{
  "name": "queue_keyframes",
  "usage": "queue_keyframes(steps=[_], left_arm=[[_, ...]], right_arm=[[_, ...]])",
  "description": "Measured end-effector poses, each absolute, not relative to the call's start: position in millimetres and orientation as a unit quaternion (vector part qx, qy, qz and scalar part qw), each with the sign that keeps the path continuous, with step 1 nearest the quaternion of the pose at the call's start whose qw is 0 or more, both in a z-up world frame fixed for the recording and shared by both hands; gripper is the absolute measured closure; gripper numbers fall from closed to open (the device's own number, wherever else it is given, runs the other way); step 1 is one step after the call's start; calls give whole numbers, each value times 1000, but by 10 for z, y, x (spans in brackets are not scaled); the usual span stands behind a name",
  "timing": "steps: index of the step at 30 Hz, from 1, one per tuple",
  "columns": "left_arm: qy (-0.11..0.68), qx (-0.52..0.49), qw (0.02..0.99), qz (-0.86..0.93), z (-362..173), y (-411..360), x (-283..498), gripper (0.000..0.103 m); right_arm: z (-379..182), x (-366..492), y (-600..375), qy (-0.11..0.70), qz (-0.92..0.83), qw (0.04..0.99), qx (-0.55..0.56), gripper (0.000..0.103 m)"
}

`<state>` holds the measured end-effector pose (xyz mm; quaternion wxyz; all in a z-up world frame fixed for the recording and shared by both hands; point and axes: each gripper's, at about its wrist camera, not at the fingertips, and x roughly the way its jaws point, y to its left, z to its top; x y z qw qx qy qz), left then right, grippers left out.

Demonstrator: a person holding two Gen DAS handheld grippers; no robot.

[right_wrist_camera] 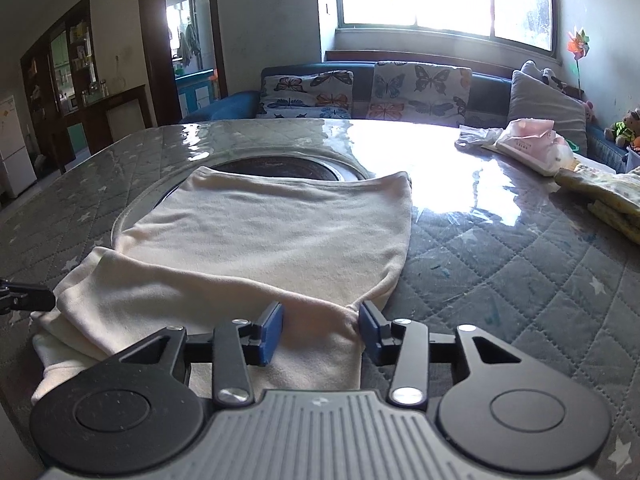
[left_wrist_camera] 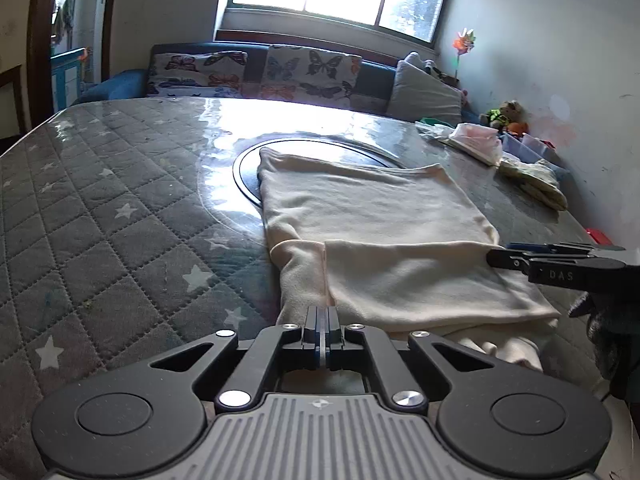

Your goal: Fold clothes

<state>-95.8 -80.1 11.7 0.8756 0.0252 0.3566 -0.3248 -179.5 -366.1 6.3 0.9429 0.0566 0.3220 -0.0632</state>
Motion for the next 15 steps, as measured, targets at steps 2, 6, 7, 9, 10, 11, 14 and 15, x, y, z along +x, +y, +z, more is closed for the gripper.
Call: queue_keyframes(steps=[2,6,7,9,10,11,14,15], left_arm=[[351,23,876,-330,186,-832,-951,99],[323,20,877,-355,338,-1034,-884,95],[319,19,875,-363,348,-1106,-851,96],[320,23,872,-369,326,-1248,-767,95],[323,25,870,-371,297,-1319,-723,95],[329,25,868,-370,256,-1376,-679,95],[347,38,865,-360,84,-1473,-585,95],[357,41,863,-354,26,-1483,-553,95]], right_arm=[[82,-1806,-3654,316,-63,945,56,61],[113,-1816,-3629,307,-61,948,55,63],[111,-1811,-3615,306,-60,949,54,65],[95,-1801,-3597,307,-57,948,56,65],[76,-1793,-3581,309,-55,948,54,65],[61,-1784,-3579,309,-56,948,53,66],[19,-1766,-3591,310,-58,947,53,69],[17,-1765,-3594,310,-58,947,52,69]])
